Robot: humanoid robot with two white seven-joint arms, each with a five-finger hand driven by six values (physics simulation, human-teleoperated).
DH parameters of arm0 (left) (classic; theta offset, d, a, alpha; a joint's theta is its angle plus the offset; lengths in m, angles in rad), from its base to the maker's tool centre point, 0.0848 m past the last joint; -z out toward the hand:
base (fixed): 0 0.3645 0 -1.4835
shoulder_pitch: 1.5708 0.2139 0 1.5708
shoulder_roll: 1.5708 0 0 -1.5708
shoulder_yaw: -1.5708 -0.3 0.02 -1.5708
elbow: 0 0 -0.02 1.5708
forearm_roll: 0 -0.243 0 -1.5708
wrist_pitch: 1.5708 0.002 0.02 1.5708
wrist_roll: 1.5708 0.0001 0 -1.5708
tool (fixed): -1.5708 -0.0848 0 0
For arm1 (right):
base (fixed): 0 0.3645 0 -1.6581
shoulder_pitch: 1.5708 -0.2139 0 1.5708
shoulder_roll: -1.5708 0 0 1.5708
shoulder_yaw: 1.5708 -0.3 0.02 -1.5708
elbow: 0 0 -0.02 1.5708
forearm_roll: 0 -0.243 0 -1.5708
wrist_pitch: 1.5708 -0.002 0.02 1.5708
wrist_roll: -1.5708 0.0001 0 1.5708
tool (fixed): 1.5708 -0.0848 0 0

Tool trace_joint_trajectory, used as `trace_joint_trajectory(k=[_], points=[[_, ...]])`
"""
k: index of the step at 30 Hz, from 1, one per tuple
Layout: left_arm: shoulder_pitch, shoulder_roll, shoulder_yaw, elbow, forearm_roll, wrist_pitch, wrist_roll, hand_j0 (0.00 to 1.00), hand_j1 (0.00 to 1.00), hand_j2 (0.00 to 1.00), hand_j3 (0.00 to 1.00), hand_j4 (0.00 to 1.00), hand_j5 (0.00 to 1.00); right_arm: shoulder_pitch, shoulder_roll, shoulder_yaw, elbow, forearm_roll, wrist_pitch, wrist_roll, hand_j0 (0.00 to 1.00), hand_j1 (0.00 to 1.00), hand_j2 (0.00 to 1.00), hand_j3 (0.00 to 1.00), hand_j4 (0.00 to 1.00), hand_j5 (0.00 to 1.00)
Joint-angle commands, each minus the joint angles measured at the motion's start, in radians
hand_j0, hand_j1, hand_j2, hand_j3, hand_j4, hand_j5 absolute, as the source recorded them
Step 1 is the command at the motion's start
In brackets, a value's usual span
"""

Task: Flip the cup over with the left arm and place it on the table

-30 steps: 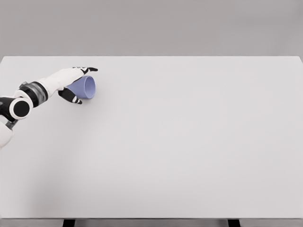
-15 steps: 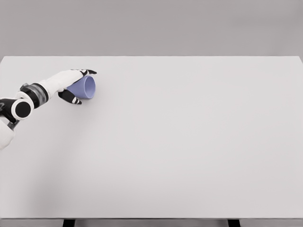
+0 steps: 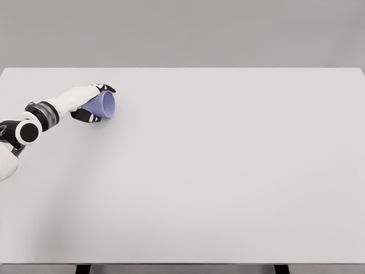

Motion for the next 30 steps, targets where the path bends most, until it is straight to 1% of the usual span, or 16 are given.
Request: trace_joint_trajectory(k=[1,3,7,8,10,12,14,16,17,19,21,22,25,27,28,30], points=[[0.000,0.001,-0.001,0.002,0.001,0.000,-0.001,0.58,0.58,0.58,0.58,0.58,0.58,0.000,0.000,0.000,0.000,0.000,0.000,0.000,1.00,1.00,1.00,1.00,1.00,1.00],[-0.009,0.004,-0.001,-0.001,0.018,-0.001,-0.001,0.57,0.57,0.57,0.57,0.57,0.57,0.000,0.000,0.000,0.000,0.000,0.000,0.000,1.00,1.00,1.00,1.00,1.00,1.00],[-0.031,0.034,0.002,-0.006,0.088,-0.018,-0.001,0.58,0.58,0.58,0.58,0.58,0.58,0.000,0.000,0.000,0.000,0.000,0.000,0.000,1.00,1.00,1.00,1.00,1.00,1.00],[-0.034,0.045,0.002,-0.006,0.126,-0.041,-0.001,0.58,0.58,0.58,0.58,0.58,0.58,0.000,0.000,0.000,0.000,0.000,0.000,0.000,1.00,1.00,1.00,1.00,1.00,1.00],[-0.035,0.091,0.004,-0.003,0.215,-0.133,-0.001,0.57,0.57,0.57,0.57,0.57,0.57,0.000,0.000,0.000,0.000,0.000,0.000,0.000,1.00,1.00,1.00,1.00,1.00,1.00],[-0.034,0.136,0.005,0.003,0.323,-0.231,-0.005,0.57,0.57,0.57,0.57,0.57,0.57,0.000,0.000,0.000,0.000,0.000,0.000,0.000,1.00,1.00,1.00,1.00,1.00,1.00],[-0.032,0.149,0.005,0.009,0.386,-0.270,-0.019,0.58,0.58,0.58,0.58,0.58,0.58,0.000,0.000,0.000,0.000,0.000,0.000,0.000,1.00,1.00,1.00,1.00,1.00,1.00],[-0.026,0.175,0.004,0.015,0.535,-0.340,-0.112,0.58,0.58,0.58,0.58,0.58,0.58,0.002,0.000,0.000,0.000,0.000,0.000,0.000,1.00,1.00,1.00,1.00,1.00,1.00],[-0.026,0.182,0.004,0.028,0.587,-0.362,-0.160,0.58,0.58,0.58,0.58,0.58,0.58,0.002,0.000,0.000,0.000,0.000,0.000,0.000,1.00,1.00,1.00,1.00,1.00,1.00],[-0.026,0.179,0.005,0.083,0.731,-0.419,-0.315,0.58,0.58,0.58,0.58,0.58,0.58,0.000,0.000,0.000,0.000,0.000,0.000,0.000,1.00,1.00,1.00,1.00,1.00,1.00],[-0.029,0.162,0.011,0.138,0.854,-0.431,-0.315,0.58,0.58,0.58,0.58,0.58,0.58,0.002,0.000,0.000,0.000,0.000,0.000,0.000,1.00,1.00,1.00,1.00,1.00,1.00],[-0.029,0.145,0.013,0.153,0.918,-0.429,-0.315,0.58,0.58,0.58,0.58,0.58,0.58,0.000,0.000,0.000,0.000,0.000,0.000,0.000,1.00,1.00,1.00,1.00,1.00,1.00],[-0.031,0.123,0.015,0.206,1.056,-0.422,-0.315,0.58,0.58,0.58,0.58,0.58,0.58,0.000,0.000,0.000,0.000,0.000,0.000,0.000,1.00,1.00,1.00,1.00,1.00,1.00],[-0.031,0.085,0.039,0.233,1.096,-0.406,-0.315,0.58,0.58,0.58,0.58,0.58,0.58,0.002,0.000,0.000,0.000,0.000,0.000,0.000,1.00,1.00,1.00,1.00,1.00,1.00],[-0.031,0.053,0.062,0.259,1.096,-0.379,-0.315,0.58,0.58,0.58,0.58,0.58,0.58,0.002,0.000,0.000,0.000,0.000,0.000,0.000,1.00,1.00,1.00,1.00,1.00,1.00],[-0.032,-0.001,0.077,0.305,1.096,-0.351,-0.315,0.58,0.58,0.58,0.58,0.58,0.58,0.000,0.000,0.000,0.000,0.000,0.000,0.000,1.00,1.00,1.00,1.00,1.00,1.00]])
